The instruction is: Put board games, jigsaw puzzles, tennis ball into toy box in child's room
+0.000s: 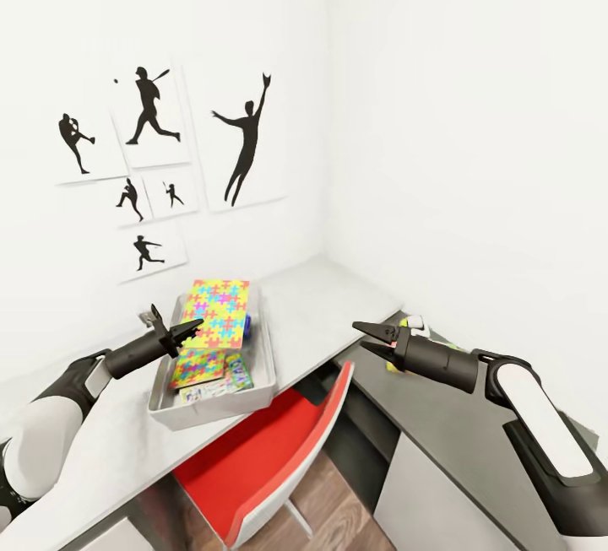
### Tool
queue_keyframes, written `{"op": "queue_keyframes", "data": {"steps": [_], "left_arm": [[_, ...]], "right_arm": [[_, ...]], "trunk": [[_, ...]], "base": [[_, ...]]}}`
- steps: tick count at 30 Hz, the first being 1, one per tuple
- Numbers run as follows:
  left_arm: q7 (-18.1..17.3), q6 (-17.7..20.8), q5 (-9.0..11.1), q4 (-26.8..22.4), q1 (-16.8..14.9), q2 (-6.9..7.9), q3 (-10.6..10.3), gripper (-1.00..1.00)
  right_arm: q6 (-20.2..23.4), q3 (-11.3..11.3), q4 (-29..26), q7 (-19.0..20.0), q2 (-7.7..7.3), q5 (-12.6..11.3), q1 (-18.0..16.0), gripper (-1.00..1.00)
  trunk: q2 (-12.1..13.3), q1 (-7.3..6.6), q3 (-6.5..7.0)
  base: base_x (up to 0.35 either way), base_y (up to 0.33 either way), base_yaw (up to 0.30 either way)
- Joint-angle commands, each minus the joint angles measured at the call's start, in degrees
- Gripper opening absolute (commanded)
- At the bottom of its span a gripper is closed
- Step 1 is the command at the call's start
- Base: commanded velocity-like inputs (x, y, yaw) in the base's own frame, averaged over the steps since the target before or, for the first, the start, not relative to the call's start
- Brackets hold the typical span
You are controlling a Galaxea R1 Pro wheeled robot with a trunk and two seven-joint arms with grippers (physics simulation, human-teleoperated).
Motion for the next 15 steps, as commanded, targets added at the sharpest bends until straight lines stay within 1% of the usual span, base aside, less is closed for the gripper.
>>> {"op": "queue_keyframes", "data": {"steps": [1, 5, 10, 15], "left_arm": [[-0.2, 0.6, -0.2, 0.0, -0.1, 0.01, 0.1, -1.0], [-0.2, 0.6, -0.2, 0.0, 0.0, 0.03, 0.1, -1.0], [-0.2, 0.7, -0.2, 0.0, 0.0, 0.1, 0.1, -1.0], [-0.2, 0.8, -0.2, 0.1, 0.0, 0.12, 0.2, -1.0]], "right_arm": [[0.1, 0.0, 0.0, 0.6, -0.04, 0.5, -0.1, 1.0], [0.1, 0.0, 0.0, 0.6, -0.04, 0.5, -0.1, 1.0], [0.1, 0.0, 0.0, 0.6, -0.04, 0.5, -0.1, 1.0], [0.1, 0.1, 0.0, 0.6, -0.04, 0.5, -0.1, 1.0]], "trunk": [[-0.1, 0.05, -0.13], [-0.1, 0.05, -0.13], [-0.1, 0.05, -0.13], [-0.1, 0.05, -0.13]], "base": [[0.117, -0.021, 0.0], [0.104, -0.008, 0.0], [0.18, 0.006, 0.0], [0.142, 0.089, 0.0]]}}
